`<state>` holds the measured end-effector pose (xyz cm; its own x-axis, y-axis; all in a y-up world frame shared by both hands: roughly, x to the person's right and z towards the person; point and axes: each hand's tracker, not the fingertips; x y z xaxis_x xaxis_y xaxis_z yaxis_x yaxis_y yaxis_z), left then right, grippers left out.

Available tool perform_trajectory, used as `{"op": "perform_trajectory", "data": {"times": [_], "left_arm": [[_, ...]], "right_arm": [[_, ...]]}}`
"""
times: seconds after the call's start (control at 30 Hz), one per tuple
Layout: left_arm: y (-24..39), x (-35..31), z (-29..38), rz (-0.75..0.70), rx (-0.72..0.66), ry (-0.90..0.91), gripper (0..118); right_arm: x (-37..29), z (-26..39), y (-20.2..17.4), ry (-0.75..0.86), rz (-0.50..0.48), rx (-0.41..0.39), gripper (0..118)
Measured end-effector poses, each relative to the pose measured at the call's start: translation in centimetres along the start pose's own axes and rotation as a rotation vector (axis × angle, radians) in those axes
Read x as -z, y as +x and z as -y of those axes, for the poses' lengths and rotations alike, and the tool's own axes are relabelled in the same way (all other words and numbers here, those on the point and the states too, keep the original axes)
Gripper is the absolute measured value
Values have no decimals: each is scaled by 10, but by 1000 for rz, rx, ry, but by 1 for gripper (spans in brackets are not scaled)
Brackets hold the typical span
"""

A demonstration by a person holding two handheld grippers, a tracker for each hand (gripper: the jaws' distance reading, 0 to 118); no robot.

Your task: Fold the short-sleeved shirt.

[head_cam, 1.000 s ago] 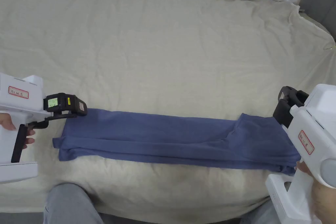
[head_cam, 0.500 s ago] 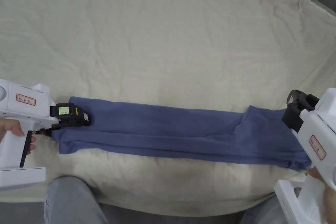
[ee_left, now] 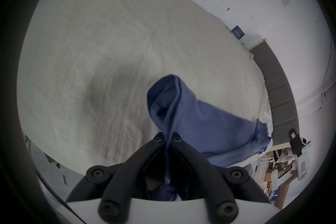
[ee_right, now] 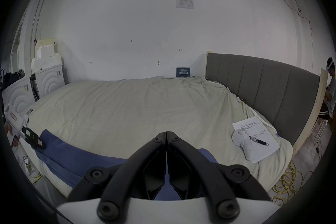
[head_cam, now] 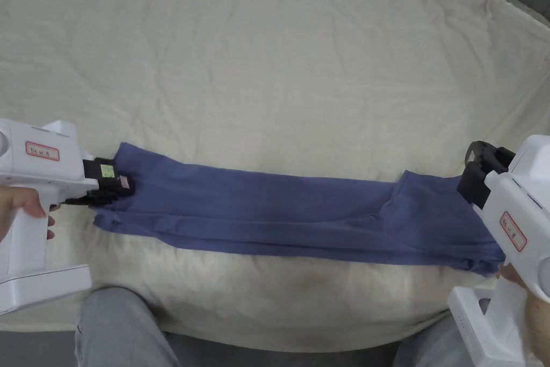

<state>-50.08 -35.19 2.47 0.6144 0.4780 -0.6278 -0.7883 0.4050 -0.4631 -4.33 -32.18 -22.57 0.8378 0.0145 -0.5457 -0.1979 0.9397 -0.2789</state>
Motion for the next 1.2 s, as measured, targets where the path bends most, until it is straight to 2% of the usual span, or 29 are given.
{"op": "perform_trajectory", "data": {"times": [0.17,0.27,0.5,0.63,0.77,0.9,0.93,0.97,1.03,1.13,1.17,1.2], "left_arm": [[48,-37,-5,70,47,53,0],[86,-43,-4,147,121,59,0],[178,3,13,251,273,-37,0],[226,55,37,197,399,-139,0],[255,104,61,174,411,-211,0],[273,146,86,73,480,-253,2],[275,154,92,44,517,-271,10],[275,159,95,34,525,-283,27],[271,167,90,71,451,-304,71],[267,156,82,167,385,-261,88],[268,143,79,197,370,-234,106],[266,135,73,215,356,-214,112]], "right_arm": [[-7,-8,9,30,5,12,0],[-10,-12,15,47,13,22,0],[-19,-12,28,63,36,39,0],[-23,-10,35,61,52,44,0],[-26,-7,43,55,67,59,0],[-27,-4,48,49,76,65,0],[-27,-3,49,47,78,67,0],[-27,-3,50,47,79,69,0],[-27,-3,51,45,80,72,0],[-26,-2,50,42,75,71,0],[-26,-2,49,40,74,68,0],[-26,-2,49,40,72,68,0]]}}
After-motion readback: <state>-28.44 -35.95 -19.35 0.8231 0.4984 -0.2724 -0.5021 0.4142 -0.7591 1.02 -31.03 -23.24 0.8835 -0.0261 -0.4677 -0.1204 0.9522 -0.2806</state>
